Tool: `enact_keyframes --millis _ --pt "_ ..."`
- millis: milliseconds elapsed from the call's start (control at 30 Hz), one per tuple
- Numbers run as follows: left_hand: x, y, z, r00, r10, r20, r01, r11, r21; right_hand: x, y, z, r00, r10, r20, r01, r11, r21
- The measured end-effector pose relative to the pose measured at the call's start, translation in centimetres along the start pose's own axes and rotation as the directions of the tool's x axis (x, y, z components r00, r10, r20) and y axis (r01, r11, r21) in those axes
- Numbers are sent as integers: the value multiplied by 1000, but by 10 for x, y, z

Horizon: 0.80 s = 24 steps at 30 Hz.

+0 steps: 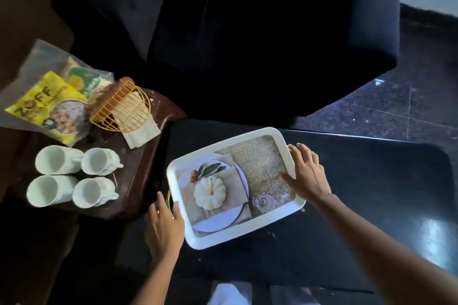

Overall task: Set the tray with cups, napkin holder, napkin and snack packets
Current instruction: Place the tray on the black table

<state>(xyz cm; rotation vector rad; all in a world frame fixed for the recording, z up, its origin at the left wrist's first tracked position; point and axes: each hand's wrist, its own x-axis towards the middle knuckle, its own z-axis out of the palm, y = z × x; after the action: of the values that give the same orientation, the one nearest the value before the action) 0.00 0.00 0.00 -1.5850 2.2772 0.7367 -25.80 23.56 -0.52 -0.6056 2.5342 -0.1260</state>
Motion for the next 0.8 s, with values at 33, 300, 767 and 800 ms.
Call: enact_keyframes --millis 33,300,767,800 --pt "5 0 3 999 -44 5 45 996 -80 5 2 2 999 39 -18 -38 997 64" --pt "30 -15 23 974 -222 47 224 905 -361 33 9 14 977 207 -59 -176 926 334" --pt "30 -22 32 986 -137 -96 86 906 -414 25 37 34 938 337 -79 -246 810 533" --pt "29 -20 31 986 -123 -116 65 910 -409 22 40 33 938 333 -99 -234 815 529"
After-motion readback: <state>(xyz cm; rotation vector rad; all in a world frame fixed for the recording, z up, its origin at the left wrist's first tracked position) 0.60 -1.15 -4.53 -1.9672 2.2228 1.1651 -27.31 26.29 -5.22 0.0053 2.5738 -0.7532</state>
